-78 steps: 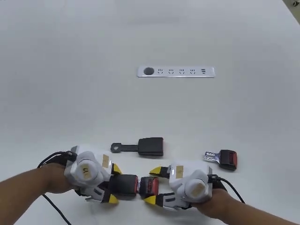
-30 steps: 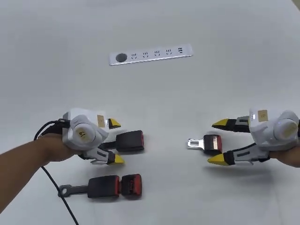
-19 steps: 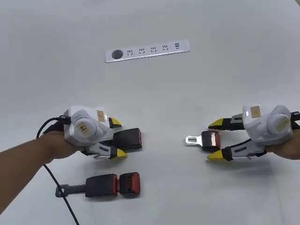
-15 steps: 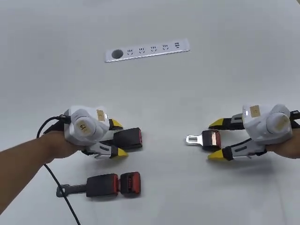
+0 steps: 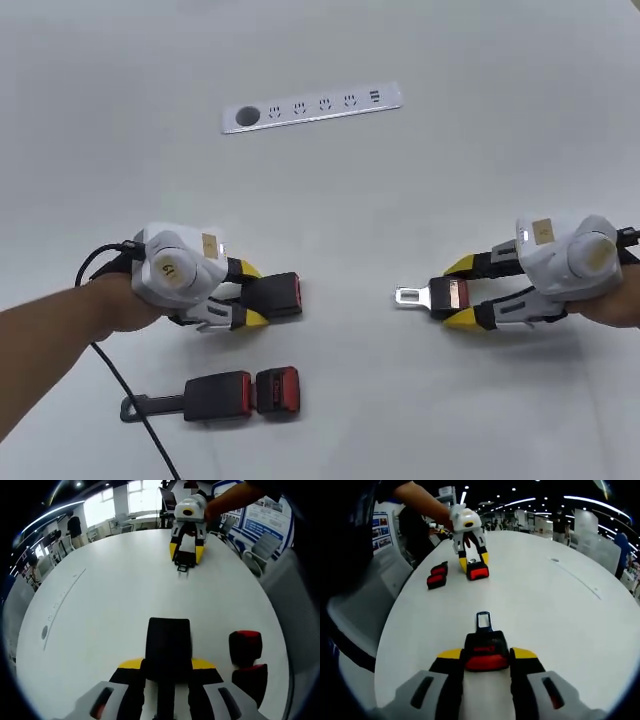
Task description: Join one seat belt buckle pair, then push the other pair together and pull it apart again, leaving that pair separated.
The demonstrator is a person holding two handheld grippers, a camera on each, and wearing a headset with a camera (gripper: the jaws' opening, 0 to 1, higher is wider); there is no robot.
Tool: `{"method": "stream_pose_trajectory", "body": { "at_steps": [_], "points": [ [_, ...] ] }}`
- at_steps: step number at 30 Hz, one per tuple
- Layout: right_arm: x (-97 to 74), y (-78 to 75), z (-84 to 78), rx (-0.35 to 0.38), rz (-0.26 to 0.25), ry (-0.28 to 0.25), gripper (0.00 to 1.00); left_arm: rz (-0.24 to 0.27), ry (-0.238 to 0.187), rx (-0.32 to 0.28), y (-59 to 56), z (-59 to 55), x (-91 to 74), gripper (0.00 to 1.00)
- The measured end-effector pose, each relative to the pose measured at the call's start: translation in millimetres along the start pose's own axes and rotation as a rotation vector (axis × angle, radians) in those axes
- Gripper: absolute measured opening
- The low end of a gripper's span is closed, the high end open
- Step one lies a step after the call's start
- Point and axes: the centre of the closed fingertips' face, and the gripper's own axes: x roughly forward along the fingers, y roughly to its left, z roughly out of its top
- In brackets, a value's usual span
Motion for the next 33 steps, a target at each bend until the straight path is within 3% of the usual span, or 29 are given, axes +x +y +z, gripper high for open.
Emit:
{"method": "stream_pose_trajectory", "body": {
  "at_steps": [16,33],
  "points": [
    [0.0,-2.3,-1.1,0.007,0.005,-0.065,0.37,-0.033,0.021,0.044,0.1,-0.6,0.7,0.34],
    [9.6,-1.0,7.0,0.022,-0.015,-0.118,0.37,-0.035,0.023,0.039,0.9,-3.0,2.3,0.34]
  ]
}}
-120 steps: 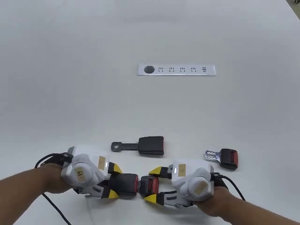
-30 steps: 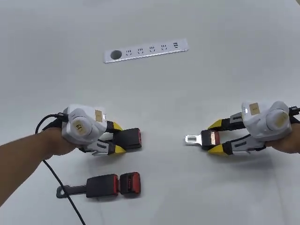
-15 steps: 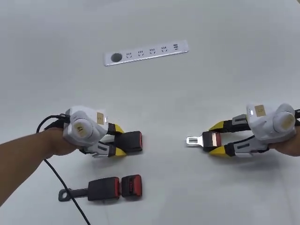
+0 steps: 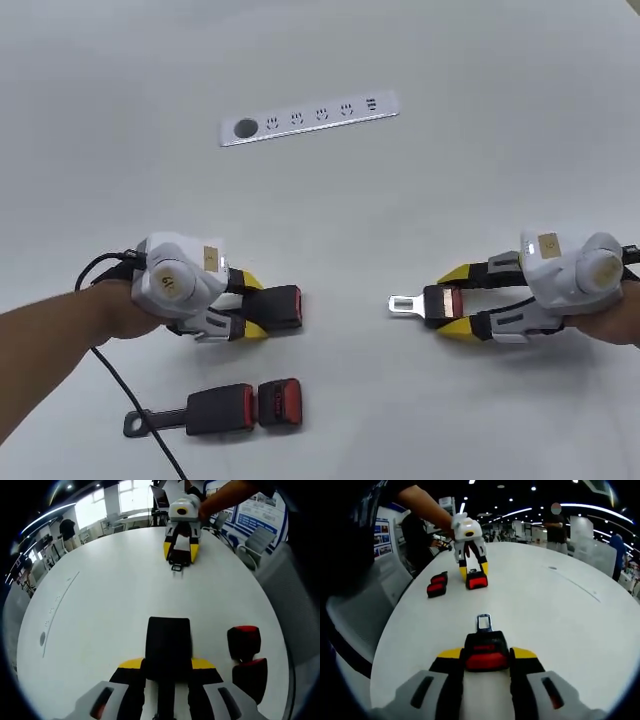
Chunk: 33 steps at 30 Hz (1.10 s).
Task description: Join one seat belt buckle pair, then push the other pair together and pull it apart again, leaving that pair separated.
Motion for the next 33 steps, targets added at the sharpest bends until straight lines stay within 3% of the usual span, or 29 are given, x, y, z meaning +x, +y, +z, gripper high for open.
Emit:
{"method": "stream_pose_trajectory", "body": {
  "at_steps": [13,33],
  "points": [
    [20.8,1.3,15.6,0.007,0.005,-0.038,0.37,-0.002,0.005,0.002,1.1,-1.5,0.9,0.34],
    [60.6,-4.8,38.9,0.002,0.031,-0.056,0.37,-0.008,0.003,0.009,1.1,-1.8,1.5,0.34]
  ]
}}
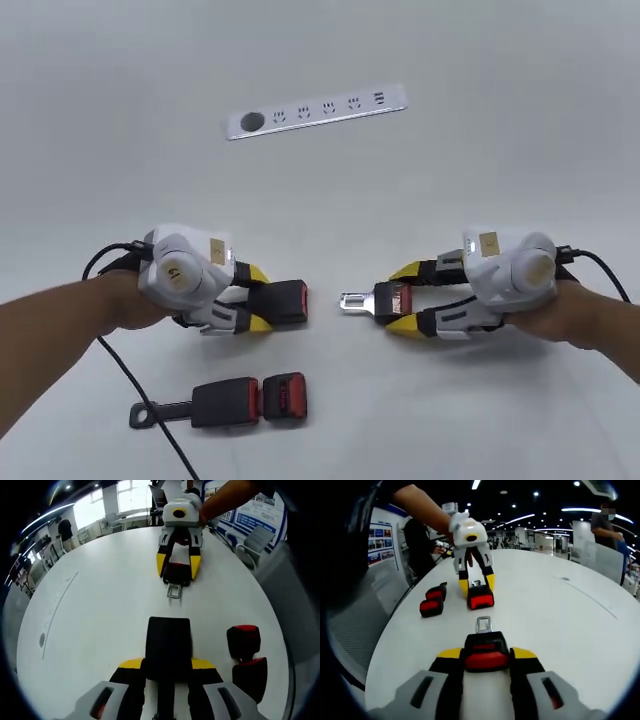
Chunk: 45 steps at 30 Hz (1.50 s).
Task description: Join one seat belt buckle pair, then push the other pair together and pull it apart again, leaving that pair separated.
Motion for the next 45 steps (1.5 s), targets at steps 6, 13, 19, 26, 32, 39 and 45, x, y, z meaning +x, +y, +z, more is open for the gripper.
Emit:
{"method": "stream_pose_trajectory", "body": {
  "at_steps": [6,13,19,26,32,39,45],
  "points": [
    [9.1,0.4,5.3,-0.014,0.014,0.004,0.37,-0.005,0.001,0.007,-0.3,-0.3,0.0,0.34],
    [21.1,-0.2,11.9,-0.023,0.029,0.002,0.37,-0.009,-0.001,0.011,-0.5,-0.6,-0.2,0.34],
    [30.8,0.5,17.1,-0.032,0.044,0.002,0.37,-0.009,-0.005,0.01,-0.7,-0.5,-0.1,0.34],
    [37.7,3.6,21.4,-0.044,0.059,0.006,0.37,-0.015,-0.003,0.017,-0.9,-0.7,-0.2,0.34],
    [38.4,5.1,21.3,-0.055,0.069,0.013,0.37,-0.017,-0.005,0.022,-0.8,-0.9,0.1,0.34],
    [52.2,9.4,29.8,-0.069,0.071,0.018,0.37,-0.02,-0.006,0.028,-1.0,-0.5,0.1,0.33],
    [49.9,11.5,27.6,-0.067,0.072,0.026,0.37,-0.02,-0.004,0.03,-1.5,0.0,-0.4,0.33]
  ]
}}
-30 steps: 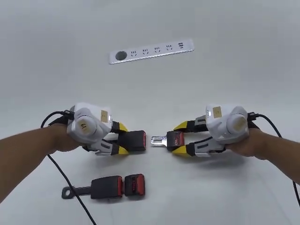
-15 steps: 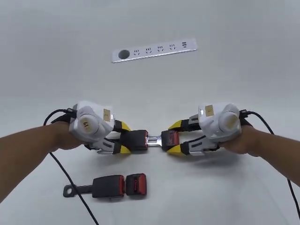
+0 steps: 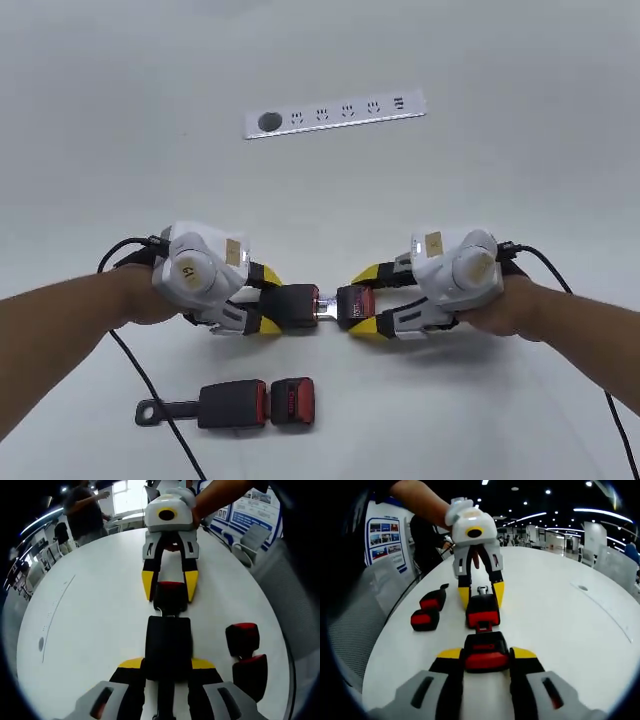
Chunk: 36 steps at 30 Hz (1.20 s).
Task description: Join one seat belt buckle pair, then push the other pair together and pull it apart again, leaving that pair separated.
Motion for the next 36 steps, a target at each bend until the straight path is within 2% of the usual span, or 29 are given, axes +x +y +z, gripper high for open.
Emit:
{"method": "stream_pose_trajectory", "body": {
  "at_steps": [7,12,36],
  "points": [
    [0.4,1.4,0.7,0.013,-0.003,0.0,0.36,0.0,0.01,-0.005,0.0,-0.1,-0.2,0.33],
    [10.1,3.5,7.4,0.005,-0.004,0.013,0.36,0.0,0.012,-0.005,0.0,-0.4,-0.3,0.33],
    [12.0,0.5,7.3,-0.01,-0.049,0.056,0.36,0.003,0.024,-0.014,1.1,-1.3,-0.8,0.33]
  ]
}}
